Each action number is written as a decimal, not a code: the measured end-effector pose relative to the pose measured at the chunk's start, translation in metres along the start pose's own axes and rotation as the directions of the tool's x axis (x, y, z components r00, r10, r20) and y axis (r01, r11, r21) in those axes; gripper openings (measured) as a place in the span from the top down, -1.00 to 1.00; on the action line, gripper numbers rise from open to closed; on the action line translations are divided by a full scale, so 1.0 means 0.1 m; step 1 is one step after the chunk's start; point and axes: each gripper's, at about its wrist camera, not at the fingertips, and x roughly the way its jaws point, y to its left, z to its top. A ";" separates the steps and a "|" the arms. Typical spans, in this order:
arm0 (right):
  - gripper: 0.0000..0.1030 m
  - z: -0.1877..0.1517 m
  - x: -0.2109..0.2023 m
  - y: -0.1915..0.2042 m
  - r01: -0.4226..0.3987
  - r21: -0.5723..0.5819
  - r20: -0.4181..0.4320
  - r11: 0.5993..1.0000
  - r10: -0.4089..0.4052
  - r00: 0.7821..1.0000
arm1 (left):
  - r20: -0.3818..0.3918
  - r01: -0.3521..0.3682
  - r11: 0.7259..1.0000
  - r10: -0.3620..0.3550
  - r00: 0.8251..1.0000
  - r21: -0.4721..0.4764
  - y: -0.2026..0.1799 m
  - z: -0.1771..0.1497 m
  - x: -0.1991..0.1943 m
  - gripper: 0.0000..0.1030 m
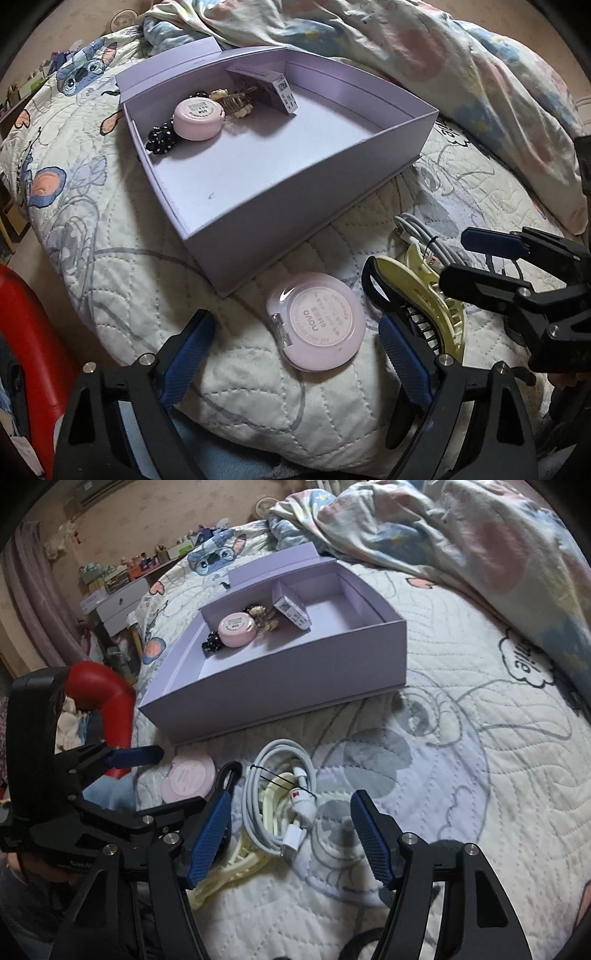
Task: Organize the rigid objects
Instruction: 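Grasp the pink 'novo' compact with the left gripper while the right grasps the white cable, then lift and carry the 'novo' compact and white cable toward the lavender box with both grippers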
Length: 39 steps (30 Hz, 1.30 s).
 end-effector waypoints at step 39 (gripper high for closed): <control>0.13 -0.07 -0.01 -0.37 -0.100 0.167 -0.046 0.981 0.109 0.993 | 0.047 0.049 0.998 -0.047 0.998 -0.037 -0.15 -0.13 -0.05 -0.05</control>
